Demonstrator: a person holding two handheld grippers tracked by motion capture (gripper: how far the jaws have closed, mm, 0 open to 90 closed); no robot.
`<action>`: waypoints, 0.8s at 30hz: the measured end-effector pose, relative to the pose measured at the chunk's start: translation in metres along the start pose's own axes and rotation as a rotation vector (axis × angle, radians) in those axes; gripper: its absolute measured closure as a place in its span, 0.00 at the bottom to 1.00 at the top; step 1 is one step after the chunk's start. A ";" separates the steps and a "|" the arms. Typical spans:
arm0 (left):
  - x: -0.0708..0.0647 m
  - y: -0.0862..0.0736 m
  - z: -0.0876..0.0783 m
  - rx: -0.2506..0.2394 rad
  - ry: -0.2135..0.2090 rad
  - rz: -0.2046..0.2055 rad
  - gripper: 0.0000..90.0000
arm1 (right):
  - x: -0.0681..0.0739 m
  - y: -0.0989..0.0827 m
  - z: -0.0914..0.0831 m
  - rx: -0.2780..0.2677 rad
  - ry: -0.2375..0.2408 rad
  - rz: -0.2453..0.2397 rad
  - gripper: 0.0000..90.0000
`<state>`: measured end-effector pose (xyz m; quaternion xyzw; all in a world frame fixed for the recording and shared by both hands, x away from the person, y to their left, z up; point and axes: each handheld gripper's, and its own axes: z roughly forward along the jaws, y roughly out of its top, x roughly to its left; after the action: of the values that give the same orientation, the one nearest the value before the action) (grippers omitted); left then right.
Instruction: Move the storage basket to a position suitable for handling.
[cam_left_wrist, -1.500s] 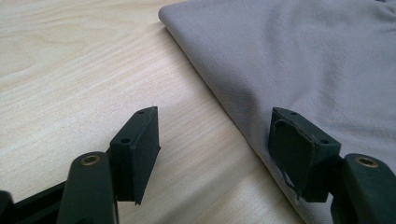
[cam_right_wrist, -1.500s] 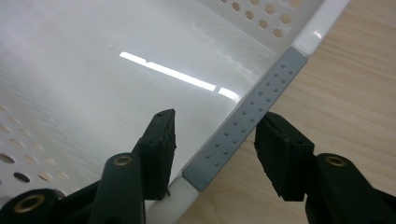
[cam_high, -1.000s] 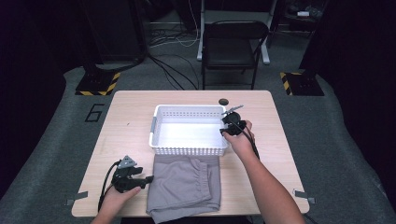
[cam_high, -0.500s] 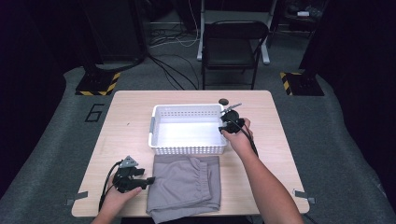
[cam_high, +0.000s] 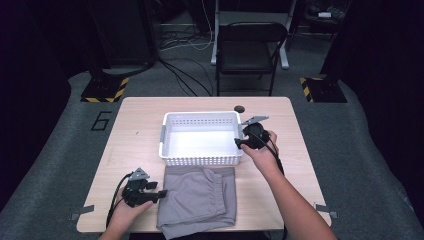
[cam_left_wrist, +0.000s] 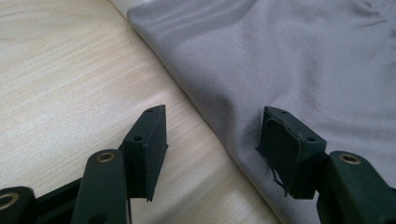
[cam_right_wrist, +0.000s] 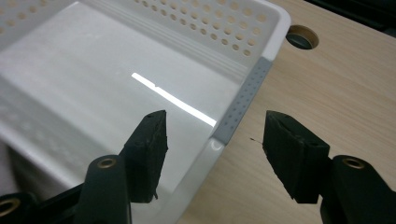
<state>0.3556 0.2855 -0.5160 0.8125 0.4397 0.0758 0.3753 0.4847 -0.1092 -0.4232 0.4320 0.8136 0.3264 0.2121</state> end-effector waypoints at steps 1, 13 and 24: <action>0.000 0.000 0.000 0.000 0.000 0.000 0.46 | 0.000 0.000 0.000 0.000 0.000 0.000 0.44; -0.001 0.001 0.004 0.001 0.034 0.083 0.40 | 0.043 -0.073 -0.041 -0.062 0.184 -0.052 0.45; -0.002 -0.002 0.006 -0.031 0.059 0.111 0.35 | 0.071 -0.104 -0.015 0.031 0.283 -0.138 0.48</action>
<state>0.3560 0.2811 -0.5210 0.8271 0.4036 0.1270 0.3699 0.3780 -0.0978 -0.4915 0.3279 0.8681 0.3560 0.1102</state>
